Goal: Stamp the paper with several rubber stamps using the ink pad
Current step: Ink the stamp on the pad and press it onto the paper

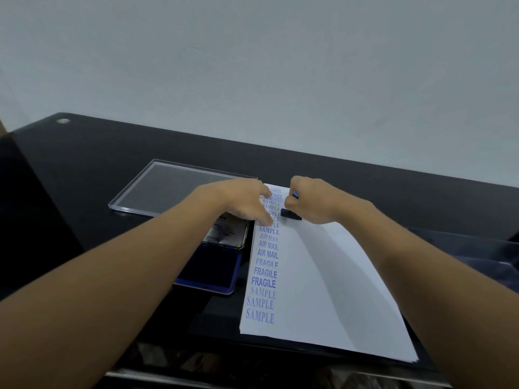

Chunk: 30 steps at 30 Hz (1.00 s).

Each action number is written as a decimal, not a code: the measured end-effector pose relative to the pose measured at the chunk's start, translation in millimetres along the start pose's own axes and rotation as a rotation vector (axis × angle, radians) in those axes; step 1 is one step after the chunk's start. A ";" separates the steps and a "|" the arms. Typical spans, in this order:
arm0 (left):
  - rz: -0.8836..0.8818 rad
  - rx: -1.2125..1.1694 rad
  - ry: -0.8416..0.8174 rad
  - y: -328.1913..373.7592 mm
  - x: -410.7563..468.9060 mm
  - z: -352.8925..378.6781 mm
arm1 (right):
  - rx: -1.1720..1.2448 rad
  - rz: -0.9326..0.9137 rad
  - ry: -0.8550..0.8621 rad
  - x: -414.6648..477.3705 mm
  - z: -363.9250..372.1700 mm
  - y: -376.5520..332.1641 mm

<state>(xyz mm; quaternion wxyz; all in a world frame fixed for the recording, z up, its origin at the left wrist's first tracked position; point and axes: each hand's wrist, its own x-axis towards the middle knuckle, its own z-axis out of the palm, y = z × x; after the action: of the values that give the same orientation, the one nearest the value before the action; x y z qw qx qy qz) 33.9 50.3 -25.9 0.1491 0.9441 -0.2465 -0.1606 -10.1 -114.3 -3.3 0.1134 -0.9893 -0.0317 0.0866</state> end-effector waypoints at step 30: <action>0.058 0.052 -0.002 -6.5 6.4 7.3 | 0.024 0.047 0.046 8.8 19.2 -0.7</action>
<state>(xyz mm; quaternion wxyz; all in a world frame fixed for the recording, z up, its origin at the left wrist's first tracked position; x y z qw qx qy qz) 39.1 51.0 -36.3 0.1291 0.9399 -0.2781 -0.1506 -5.0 -108.7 -23.0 0.1237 -0.9900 -0.0048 0.0670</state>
